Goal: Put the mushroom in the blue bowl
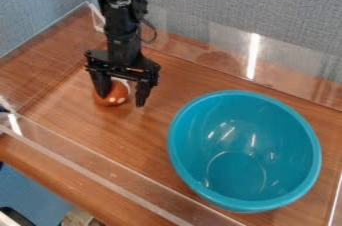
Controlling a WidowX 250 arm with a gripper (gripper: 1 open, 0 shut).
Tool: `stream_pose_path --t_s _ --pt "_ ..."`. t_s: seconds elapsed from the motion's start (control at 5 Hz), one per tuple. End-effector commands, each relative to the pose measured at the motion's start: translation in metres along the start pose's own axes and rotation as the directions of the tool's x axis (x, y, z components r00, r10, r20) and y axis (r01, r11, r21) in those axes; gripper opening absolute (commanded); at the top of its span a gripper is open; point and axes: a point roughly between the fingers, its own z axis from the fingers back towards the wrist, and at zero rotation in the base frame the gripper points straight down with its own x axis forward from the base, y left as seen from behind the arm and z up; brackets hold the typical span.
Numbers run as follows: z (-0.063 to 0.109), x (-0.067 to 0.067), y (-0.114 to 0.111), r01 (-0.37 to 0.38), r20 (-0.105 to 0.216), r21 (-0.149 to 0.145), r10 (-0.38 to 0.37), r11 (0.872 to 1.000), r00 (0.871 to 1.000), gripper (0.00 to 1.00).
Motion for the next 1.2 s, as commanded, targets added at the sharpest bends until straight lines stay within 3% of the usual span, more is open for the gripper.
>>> stream_pose_path --t_s 0.0,0.2,1.0 --pt "-0.002 0.007 0.004 -0.015 0.027 0.004 0.015 1.000 1.000 1.00" --pt "-0.006 0.007 0.004 -0.018 0.022 0.006 0.017 1.000 1.000 0.00" --pt "0.027 0.004 0.005 0.009 0.049 -0.004 -0.009 1.000 0.999 0.00"
